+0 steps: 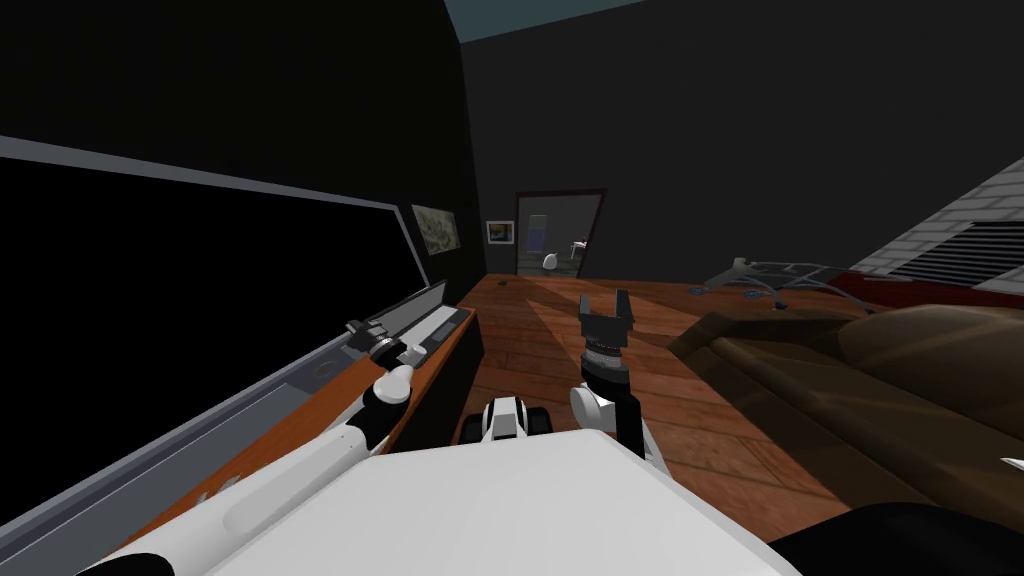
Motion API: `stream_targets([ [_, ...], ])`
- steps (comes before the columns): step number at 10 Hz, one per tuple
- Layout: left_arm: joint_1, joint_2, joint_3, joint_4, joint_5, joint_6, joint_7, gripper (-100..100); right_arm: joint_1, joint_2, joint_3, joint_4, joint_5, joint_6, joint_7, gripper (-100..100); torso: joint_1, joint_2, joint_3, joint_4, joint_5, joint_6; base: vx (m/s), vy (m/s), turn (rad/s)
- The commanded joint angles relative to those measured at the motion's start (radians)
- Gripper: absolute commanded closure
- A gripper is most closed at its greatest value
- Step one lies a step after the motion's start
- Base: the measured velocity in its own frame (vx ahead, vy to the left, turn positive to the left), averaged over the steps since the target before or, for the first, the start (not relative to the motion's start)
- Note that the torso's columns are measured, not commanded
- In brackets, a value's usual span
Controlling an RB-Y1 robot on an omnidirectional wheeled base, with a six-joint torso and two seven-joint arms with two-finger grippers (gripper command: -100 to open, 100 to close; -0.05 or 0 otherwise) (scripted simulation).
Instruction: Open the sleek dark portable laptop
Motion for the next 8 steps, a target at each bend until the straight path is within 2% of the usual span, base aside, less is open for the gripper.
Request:
stream_targets([
  [1,0.026,-0.015,-0.001,-0.009,-0.005,-0.038,0.011,100,0.0,0.0,0.0,0.0,0.0,0.0,0.0,0,0.0,0.001,0.0,0.001,-0.001,0.0,0.023,0.01,-0.048],
  [2,0.05,-0.026,-0.002,-0.012,-0.011,-0.066,0.022,100,0.0,0.0,0.0,0.0,0.0,0.0,0.0,0,0.001,0.0,0.0,0.001,-0.001,0.0,0.052,0.023,-0.08],
  [4,0.05,-0.026,-0.002,-0.012,-0.011,-0.08,0.022,100,0.0,0.0,0.0,0.0,0.0,0.0,0.0,0,0.0,0.001,0.0,0.001,-0.002,-0.001,0.034,0.016,-0.013],
  [5,0.074,-0.038,-0.004,-0.015,-0.016,-0.114,0.033,100,0.0,0.0,0.0,0.0,0.0,0.0,0.0,0,0.002,0.002,0.001,0.001,-0.001,-0.002,0.035,0.026,-0.053],
  [6,0.074,-0.038,-0.004,-0.015,-0.016,-0.122,0.033,100,0.0,0.0,0.0,0.0,0.0,0.0,0.0,0,0.004,0.002,0.002,0.0,0.001,-0.003,0.027,0.014,-0.02],
  [8,0.122,-0.062,-0.006,-0.021,-0.027,-0.199,0.055,100,0.0,0.0,0.0,0.0,0.0,0.0,0.0,0,0.003,0.001,0.001,0.001,0.001,-0.002,0.044,0.022,-0.065],
])
